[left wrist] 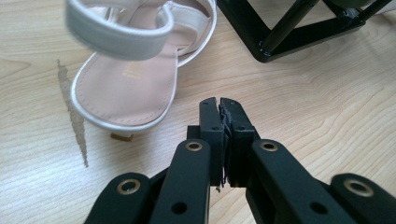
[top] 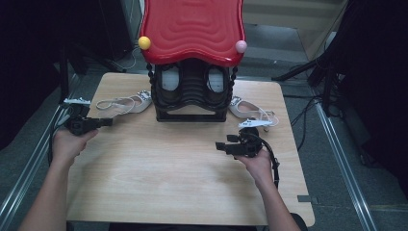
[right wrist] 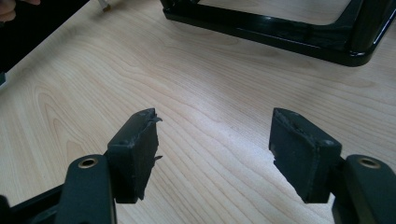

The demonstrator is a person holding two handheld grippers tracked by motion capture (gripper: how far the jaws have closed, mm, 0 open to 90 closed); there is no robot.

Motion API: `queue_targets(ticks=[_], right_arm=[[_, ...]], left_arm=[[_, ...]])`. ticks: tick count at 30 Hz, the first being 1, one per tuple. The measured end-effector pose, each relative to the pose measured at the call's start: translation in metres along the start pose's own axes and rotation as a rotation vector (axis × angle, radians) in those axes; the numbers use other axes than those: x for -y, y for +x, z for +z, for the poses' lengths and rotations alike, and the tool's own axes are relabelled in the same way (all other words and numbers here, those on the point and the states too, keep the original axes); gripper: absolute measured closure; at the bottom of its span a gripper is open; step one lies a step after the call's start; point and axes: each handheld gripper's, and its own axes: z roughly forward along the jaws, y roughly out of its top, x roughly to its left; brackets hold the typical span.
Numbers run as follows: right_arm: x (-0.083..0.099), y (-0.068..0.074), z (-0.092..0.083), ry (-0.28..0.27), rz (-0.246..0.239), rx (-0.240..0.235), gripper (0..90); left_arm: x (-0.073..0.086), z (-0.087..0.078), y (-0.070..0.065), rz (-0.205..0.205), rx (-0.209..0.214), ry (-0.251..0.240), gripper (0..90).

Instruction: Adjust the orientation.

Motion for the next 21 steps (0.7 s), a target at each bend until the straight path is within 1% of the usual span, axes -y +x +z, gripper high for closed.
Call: queue_targets(ticks=[2, 4, 8, 9, 11, 12, 13, 14, 15, 18, 21], right_arm=[[0.000, 0.000, 0.001, 0.002, 0.001, 0.000, 33.8], [0.000, 0.000, 0.001, 0.004, 0.001, 0.000, 33.8], [0.000, 0.000, 0.000, 0.003, 0.001, 0.001, 34.0], [0.000, 0.000, 0.000, 0.003, 0.002, 0.001, 34.0], [0.000, 0.000, 0.001, 0.008, 0.003, 0.002, 34.1], [0.000, 0.000, 0.001, 0.008, 0.003, 0.003, 34.0], [0.000, 0.001, 0.001, 0.008, 0.004, 0.003, 34.1], [0.000, 0.000, 0.001, 0.008, 0.003, 0.005, 34.1], [0.000, 0.000, 0.001, 0.008, 0.003, 0.005, 34.1], [0.000, 0.000, 0.001, 0.007, 0.004, 0.006, 34.1], [0.001, 0.001, 0.001, 0.008, 0.005, 0.005, 34.2]], left_arm=[[0.001, -0.001, 0.003, 0.005, -0.009, 0.008, 88.8], [0.003, 0.000, 0.006, 0.001, -0.017, 0.006, 88.9], [0.006, -0.001, 0.014, -0.012, -0.017, 0.021, 88.9], [0.007, -0.001, 0.015, -0.015, -0.024, 0.021, 88.9], [0.009, -0.001, 0.019, -0.012, -0.040, 0.044, 88.9], [0.011, 0.000, 0.021, -0.011, -0.052, 0.043, 88.9], [0.012, 0.002, 0.024, -0.014, -0.066, 0.052, 88.9], [0.013, 0.002, 0.026, -0.019, -0.071, 0.055, 88.9], [0.014, 0.003, 0.028, -0.021, -0.076, 0.053, 89.0], [0.016, 0.007, 0.035, -0.033, -0.109, 0.042, 88.9], [0.016, 0.011, 0.040, -0.041, -0.117, 0.052, 89.0]])
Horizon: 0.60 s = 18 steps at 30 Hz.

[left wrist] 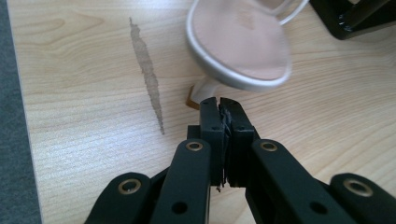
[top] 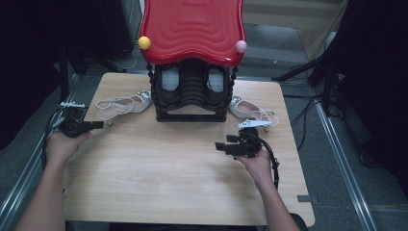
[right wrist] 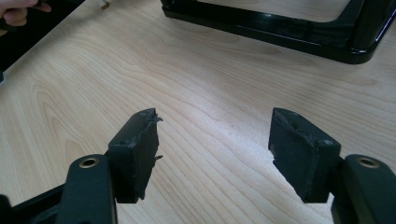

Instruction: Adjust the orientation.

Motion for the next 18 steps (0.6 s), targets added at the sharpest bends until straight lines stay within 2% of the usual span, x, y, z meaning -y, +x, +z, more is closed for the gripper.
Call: queue_targets(ticks=[3, 9, 12, 18], right_arm=[[0.001, 0.001, -0.002, 0.001, -0.001, 0.002, 34.2], [0.005, 0.001, -0.007, 0.001, 0.006, 0.016, 34.1], [0.009, 0.000, -0.010, -0.009, 0.013, 0.025, 34.4], [0.013, -0.001, -0.015, -0.014, 0.025, 0.035, 34.4]], left_arm=[[-0.002, 0.006, 0.004, -0.002, -0.004, 0.016, 89.1], [-0.006, 0.015, 0.008, -0.021, -0.003, 0.005, 89.2], [-0.010, 0.019, 0.009, -0.019, -0.016, 0.015, 89.6], [-0.013, 0.023, 0.011, -0.036, -0.005, 0.014, 89.9]])
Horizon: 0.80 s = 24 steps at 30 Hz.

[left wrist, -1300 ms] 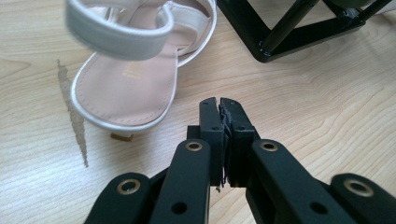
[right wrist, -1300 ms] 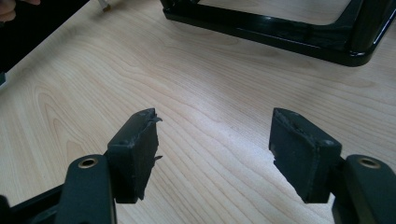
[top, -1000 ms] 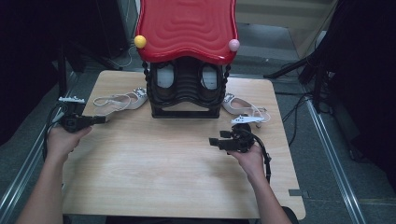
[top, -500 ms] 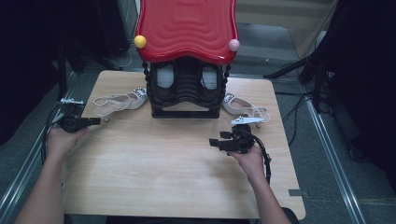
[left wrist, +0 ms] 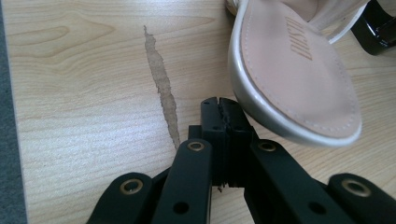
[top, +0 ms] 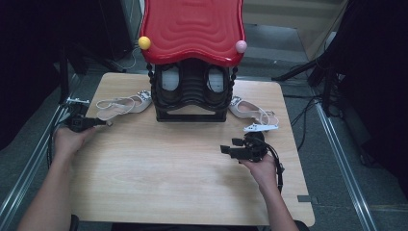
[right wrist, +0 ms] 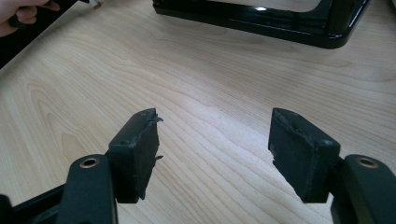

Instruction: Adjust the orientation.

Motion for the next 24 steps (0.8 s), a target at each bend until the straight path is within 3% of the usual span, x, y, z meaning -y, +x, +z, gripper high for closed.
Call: queue_targets(ticks=[9, 23, 24], right_arm=[[0.002, -0.001, -0.002, -0.005, 0.006, 0.005, 34.4], [0.001, -0.001, -0.002, -0.006, 0.003, 0.004, 34.4], [0.001, 0.000, -0.002, -0.006, 0.003, 0.004, 34.4]], left_arm=[[-0.002, 0.001, -0.006, -0.006, 0.032, 0.001, 90.0], [-0.003, -0.002, -0.026, 0.041, 0.066, 0.007, 89.9], [-0.003, -0.002, -0.027, 0.032, 0.087, 0.000, 89.7]])
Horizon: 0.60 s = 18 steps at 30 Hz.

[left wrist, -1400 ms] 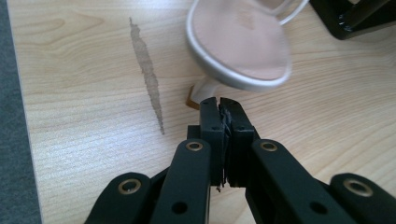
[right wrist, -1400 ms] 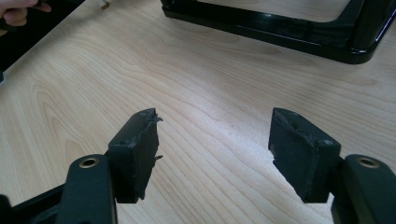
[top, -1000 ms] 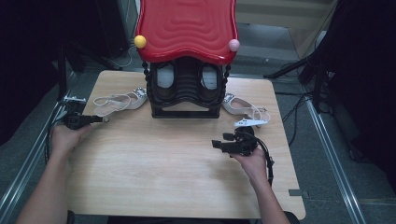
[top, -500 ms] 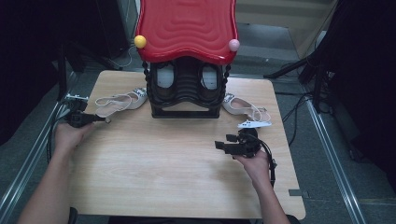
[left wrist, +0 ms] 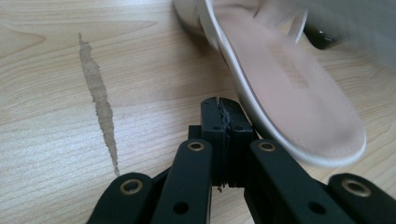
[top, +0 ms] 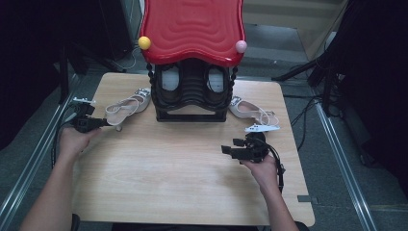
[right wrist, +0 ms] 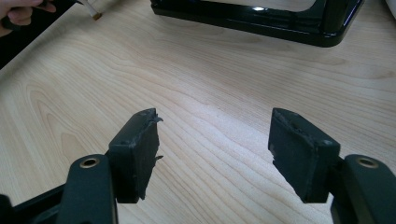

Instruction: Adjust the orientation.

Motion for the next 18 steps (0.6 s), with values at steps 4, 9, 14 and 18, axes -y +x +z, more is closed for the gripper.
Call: queue_targets(ticks=[4, 9, 14, 18], right_arm=[[0.000, 0.000, -0.001, -0.001, 0.001, 0.000, 34.4], [0.000, 0.000, -0.001, -0.003, 0.002, 0.000, 34.4], [0.000, 0.000, -0.001, -0.002, 0.000, 0.001, 34.4], [0.000, 0.000, -0.001, -0.002, 0.002, 0.003, 34.4]], left_arm=[[-0.002, 0.000, -0.007, 0.014, 0.002, 0.005, 89.6], [-0.005, 0.002, -0.012, -0.018, 0.000, 0.025, 88.8], [-0.007, 0.004, -0.019, -0.031, -0.008, 0.043, 88.1], [-0.008, 0.007, -0.023, -0.038, 0.004, 0.051, 86.6]])
